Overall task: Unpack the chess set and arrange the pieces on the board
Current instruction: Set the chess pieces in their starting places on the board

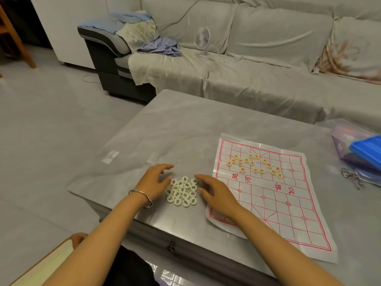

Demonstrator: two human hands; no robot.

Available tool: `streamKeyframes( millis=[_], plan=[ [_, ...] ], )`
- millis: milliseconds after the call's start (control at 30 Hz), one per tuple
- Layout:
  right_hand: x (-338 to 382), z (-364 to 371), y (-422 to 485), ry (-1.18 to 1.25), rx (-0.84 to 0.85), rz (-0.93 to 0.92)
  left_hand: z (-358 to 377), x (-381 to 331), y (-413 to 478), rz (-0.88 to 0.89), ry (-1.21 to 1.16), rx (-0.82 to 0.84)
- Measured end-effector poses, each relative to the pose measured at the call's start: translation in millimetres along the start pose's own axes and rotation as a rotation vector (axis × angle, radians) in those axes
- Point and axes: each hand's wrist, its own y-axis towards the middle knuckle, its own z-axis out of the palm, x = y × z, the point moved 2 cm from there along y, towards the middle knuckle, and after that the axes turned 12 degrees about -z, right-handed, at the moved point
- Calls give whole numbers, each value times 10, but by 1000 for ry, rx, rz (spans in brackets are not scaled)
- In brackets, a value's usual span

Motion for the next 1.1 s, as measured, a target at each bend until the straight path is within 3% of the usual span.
streamKeyframes(
  millis=[133, 400, 733, 967, 1100],
  plan=[
    [62, 36, 45, -52, 106, -43, 30, 89, -35, -42, 84, 175],
    [-27, -4, -27, -199, 121, -118, 89, 180, -118, 51, 117, 224],
    [-64, 57, 54, -174, 29, -124, 111, 217, -133, 156, 138, 47],
    [-67, 79, 54, -148, -34, -150, 145, 191, -79, 206, 192, 12],
    [-57, -89, -40, -84, -176, -130, 167, 192, -74, 222, 166, -8]
  ],
)
